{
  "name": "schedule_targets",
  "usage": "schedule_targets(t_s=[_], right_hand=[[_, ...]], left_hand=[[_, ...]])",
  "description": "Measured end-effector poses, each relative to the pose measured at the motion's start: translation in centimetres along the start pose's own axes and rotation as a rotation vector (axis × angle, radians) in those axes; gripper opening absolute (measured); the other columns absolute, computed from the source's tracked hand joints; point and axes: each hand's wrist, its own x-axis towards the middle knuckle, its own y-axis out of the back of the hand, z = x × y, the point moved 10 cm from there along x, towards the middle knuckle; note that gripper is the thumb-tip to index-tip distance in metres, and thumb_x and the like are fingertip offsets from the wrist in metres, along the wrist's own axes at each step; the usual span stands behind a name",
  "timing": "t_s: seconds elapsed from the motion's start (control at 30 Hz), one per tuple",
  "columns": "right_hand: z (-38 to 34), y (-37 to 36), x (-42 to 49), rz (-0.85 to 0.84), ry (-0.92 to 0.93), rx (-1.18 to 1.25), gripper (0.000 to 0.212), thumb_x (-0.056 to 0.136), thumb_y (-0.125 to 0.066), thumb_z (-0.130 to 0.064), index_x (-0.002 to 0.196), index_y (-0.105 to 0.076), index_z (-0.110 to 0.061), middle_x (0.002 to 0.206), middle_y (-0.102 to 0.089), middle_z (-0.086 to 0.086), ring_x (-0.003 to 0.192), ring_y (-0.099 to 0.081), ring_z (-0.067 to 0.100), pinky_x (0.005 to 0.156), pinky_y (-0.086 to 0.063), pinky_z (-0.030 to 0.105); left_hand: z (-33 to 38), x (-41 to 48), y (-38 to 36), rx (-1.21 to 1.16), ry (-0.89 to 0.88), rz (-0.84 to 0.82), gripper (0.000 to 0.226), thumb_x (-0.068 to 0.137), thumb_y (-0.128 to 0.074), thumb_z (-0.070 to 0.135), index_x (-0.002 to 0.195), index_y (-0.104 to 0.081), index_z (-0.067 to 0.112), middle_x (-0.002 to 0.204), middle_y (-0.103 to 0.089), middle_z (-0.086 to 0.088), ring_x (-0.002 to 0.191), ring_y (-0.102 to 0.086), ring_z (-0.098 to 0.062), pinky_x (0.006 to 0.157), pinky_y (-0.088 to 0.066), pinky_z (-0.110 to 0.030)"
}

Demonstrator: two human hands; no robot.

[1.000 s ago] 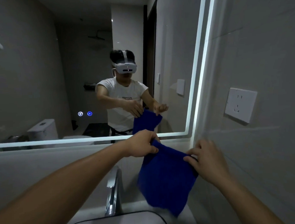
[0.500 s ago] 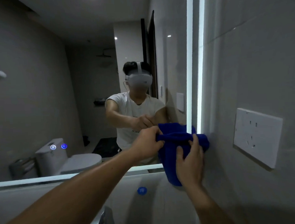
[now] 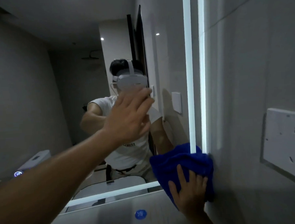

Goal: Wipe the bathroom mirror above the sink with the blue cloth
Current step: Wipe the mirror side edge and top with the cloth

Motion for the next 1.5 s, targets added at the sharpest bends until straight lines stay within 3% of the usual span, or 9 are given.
schedule_targets(t_s=[0.13,0.3,0.43,0.57,0.87,1.03,1.2,1.3,1.5], right_hand=[[0.2,0.1,0.8,0.014,-0.050,0.060,0.058,0.101,-0.032,-0.054,0.144,-0.039,-0.016,0.115,-0.065,0.026,0.097,-0.063,0.043,0.091,-0.046,0.056],[-2.4,3.2,9.0,0.163,-0.031,0.112,0.064,0.099,-0.018,-0.059,0.152,-0.022,-0.023,0.145,-0.033,0.015,0.128,-0.036,0.040,0.114,-0.011,0.050],[-2.0,2.7,6.0,0.263,0.098,0.114,0.057,0.099,-0.031,-0.050,0.147,-0.038,-0.019,0.135,-0.046,0.016,0.112,-0.051,0.041,0.103,-0.033,0.055],[-0.1,-0.8,1.4,0.019,0.082,0.075,0.055,0.100,-0.023,-0.053,0.136,-0.045,-0.017,0.118,-0.051,0.015,0.089,-0.061,0.039,0.087,-0.045,0.050],[-5.4,9.0,19.5,0.206,0.055,0.147,0.063,0.098,-0.024,-0.056,0.155,-0.019,-0.028,0.150,-0.033,0.012,0.131,-0.035,0.041,0.113,-0.018,0.060],[-5.2,7.4,17.8,0.123,0.094,0.098,0.076,0.091,-0.015,-0.075,0.156,-0.008,-0.036,0.155,-0.024,0.008,0.137,-0.024,0.042,0.114,-0.011,0.061],[-1.8,0.9,6.8,-0.096,0.062,0.007,0.075,0.095,-0.014,-0.070,0.157,0.003,-0.032,0.142,-0.035,0.016,0.114,-0.055,0.048,0.096,-0.040,0.067],[-1.0,0.1,4.4,-0.179,0.004,0.068,0.074,0.097,-0.017,-0.068,0.158,0.000,-0.031,0.137,-0.039,0.018,0.111,-0.055,0.047,0.091,-0.043,0.067],[-5.6,8.1,19.6,0.043,0.006,0.148,0.073,0.094,-0.020,-0.069,0.156,0.004,-0.037,0.153,-0.028,0.013,0.135,-0.035,0.047,0.114,-0.015,0.062]], left_hand=[[-0.7,0.6,-1.4,0.082,0.032,0.061,0.055,0.088,-0.052,0.032,0.136,-0.052,0.008,0.148,-0.045,-0.021,0.142,-0.032,-0.038,0.117,-0.023,-0.053],[-0.6,0.4,-1.6,0.158,0.025,0.120,0.057,0.089,-0.057,0.034,0.139,-0.053,0.008,0.150,-0.043,-0.021,0.143,-0.030,-0.037,0.117,-0.023,-0.054],[-0.6,0.4,-1.5,0.173,0.030,0.120,0.056,0.090,-0.055,0.034,0.139,-0.053,0.008,0.150,-0.043,-0.021,0.143,-0.031,-0.038,0.116,-0.025,-0.055],[-0.5,0.5,-1.4,0.182,0.028,0.121,0.055,0.090,-0.053,0.034,0.138,-0.054,0.008,0.150,-0.044,-0.021,0.143,-0.032,-0.038,0.116,-0.025,-0.055],[-0.9,0.2,0.0,0.010,0.049,0.228,0.052,0.100,-0.035,0.031,0.144,-0.042,0.003,0.151,-0.042,-0.020,0.144,-0.031,-0.035,0.120,-0.020,-0.049],[-1.1,0.0,0.4,-0.044,0.062,0.250,0.059,0.098,-0.036,0.030,0.148,-0.033,0.000,0.154,-0.035,-0.021,0.146,-0.027,-0.034,0.122,-0.018,-0.049],[-1.1,0.3,-0.6,0.009,0.051,0.153,0.062,0.095,-0.037,0.029,0.151,-0.033,0.002,0.157,-0.033,-0.020,0.147,-0.025,-0.033,0.120,-0.020,-0.052],[-1.0,0.5,-0.7,0.014,0.039,0.113,0.061,0.095,-0.037,0.029,0.150,-0.034,0.003,0.156,-0.035,-0.019,0.147,-0.026,-0.033,0.120,-0.021,-0.052],[-3.5,2.6,2.4,0.080,0.041,0.180,0.059,0.097,-0.042,0.032,0.148,-0.039,0.003,0.154,-0.039,-0.019,0.145,-0.027,-0.034,0.119,-0.018,-0.052]])
